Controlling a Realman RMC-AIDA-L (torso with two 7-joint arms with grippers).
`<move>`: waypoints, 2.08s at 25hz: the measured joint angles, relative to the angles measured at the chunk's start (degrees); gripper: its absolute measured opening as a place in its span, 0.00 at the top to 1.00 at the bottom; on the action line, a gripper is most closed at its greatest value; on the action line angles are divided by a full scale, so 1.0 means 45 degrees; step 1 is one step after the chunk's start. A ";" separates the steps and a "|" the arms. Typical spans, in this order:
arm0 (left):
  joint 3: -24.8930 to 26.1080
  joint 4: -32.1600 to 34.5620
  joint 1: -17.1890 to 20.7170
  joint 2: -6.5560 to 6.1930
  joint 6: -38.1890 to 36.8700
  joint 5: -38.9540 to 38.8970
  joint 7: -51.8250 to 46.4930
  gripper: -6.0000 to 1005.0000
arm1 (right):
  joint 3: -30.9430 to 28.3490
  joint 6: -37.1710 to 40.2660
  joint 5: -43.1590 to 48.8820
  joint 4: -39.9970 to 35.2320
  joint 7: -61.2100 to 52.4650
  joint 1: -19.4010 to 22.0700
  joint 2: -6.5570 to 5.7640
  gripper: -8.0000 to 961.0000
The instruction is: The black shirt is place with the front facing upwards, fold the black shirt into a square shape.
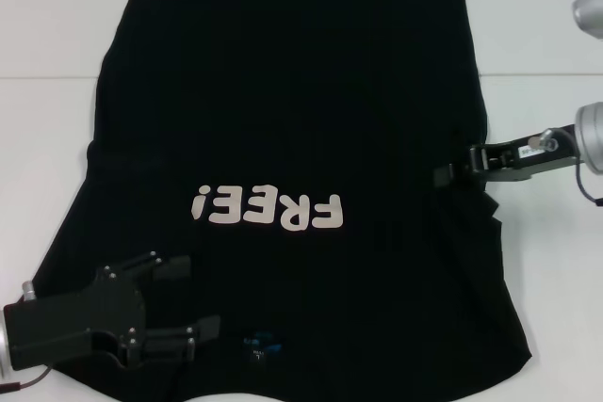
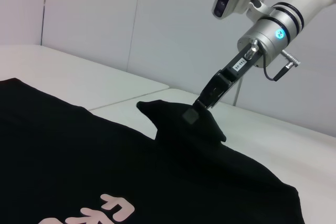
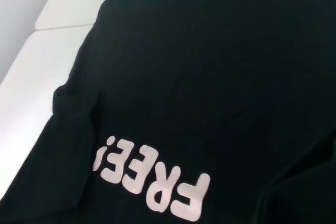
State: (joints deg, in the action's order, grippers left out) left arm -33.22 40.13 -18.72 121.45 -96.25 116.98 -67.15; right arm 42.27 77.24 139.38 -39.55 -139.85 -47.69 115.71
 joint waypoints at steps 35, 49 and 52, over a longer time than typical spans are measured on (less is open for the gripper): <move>0.0739 0.1464 -0.0047 -0.2466 -0.0628 0.0936 -1.4306 0.07 | -0.0344 0.2490 -0.6862 0.2343 1.8113 0.5210 0.0916 0.05; 0.0860 0.1985 -0.0809 -0.2880 0.0091 0.4910 -1.7717 0.07 | -0.0516 0.2057 -0.6884 0.2994 1.9154 0.5526 0.0882 0.05; 0.0843 0.2034 -0.0779 -0.2880 0.0374 0.5001 -1.7682 0.07 | -0.0502 0.2066 -0.6870 0.2997 1.9161 0.5530 0.0883 0.05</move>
State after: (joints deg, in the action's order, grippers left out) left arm -29.43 49.28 -22.23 108.49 -94.57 139.49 -146.72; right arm 40.02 86.53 108.47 -26.07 -53.63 -22.80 119.68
